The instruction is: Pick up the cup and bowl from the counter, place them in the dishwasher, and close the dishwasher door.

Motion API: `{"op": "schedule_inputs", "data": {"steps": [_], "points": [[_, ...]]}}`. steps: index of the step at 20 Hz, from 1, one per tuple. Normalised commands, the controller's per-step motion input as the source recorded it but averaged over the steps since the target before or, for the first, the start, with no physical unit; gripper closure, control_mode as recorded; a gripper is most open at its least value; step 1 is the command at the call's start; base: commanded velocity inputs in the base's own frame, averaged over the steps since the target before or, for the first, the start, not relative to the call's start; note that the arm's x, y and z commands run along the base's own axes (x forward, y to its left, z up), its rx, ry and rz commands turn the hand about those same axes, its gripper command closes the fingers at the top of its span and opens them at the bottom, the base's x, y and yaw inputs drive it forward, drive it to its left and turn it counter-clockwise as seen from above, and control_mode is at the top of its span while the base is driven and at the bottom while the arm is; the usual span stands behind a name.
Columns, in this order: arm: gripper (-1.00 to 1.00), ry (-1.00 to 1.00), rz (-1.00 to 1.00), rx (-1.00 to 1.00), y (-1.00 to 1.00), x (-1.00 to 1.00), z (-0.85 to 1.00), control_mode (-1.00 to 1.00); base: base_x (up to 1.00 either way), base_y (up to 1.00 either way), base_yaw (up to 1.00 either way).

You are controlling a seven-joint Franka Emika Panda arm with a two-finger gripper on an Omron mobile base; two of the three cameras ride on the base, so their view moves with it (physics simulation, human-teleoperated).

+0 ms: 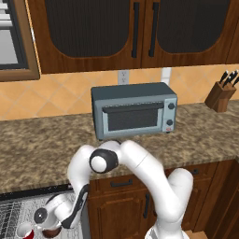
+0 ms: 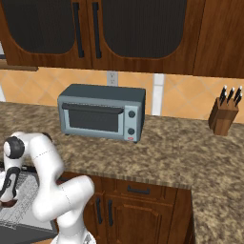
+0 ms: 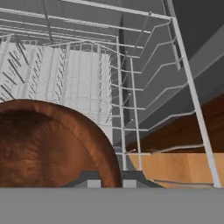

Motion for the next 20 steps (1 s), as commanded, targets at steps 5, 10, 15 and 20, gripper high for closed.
{"op": "schedule_inputs", "data": {"steps": [5, 10, 15, 20], "points": [[1.0, 0.0, 0.0, -0.03, 0.0, 0.1, -0.43, -1.0, 0.0, 0.0, 0.0], [1.0, 0.0, 0.0, -0.02, 0.0, 0.01, -0.32, -1.0, 0.0, 0.0, 0.0], [-1.0, -0.01, 0.0, 0.0, 0.01, 0.0, 0.0, -1.0, 0.0, 0.0, 0.0], [-1.0, 0.0, 0.0, 0.0, 0.0, 0.0, 0.03, -1.0, 0.0, 0.0, 0.0]]}}
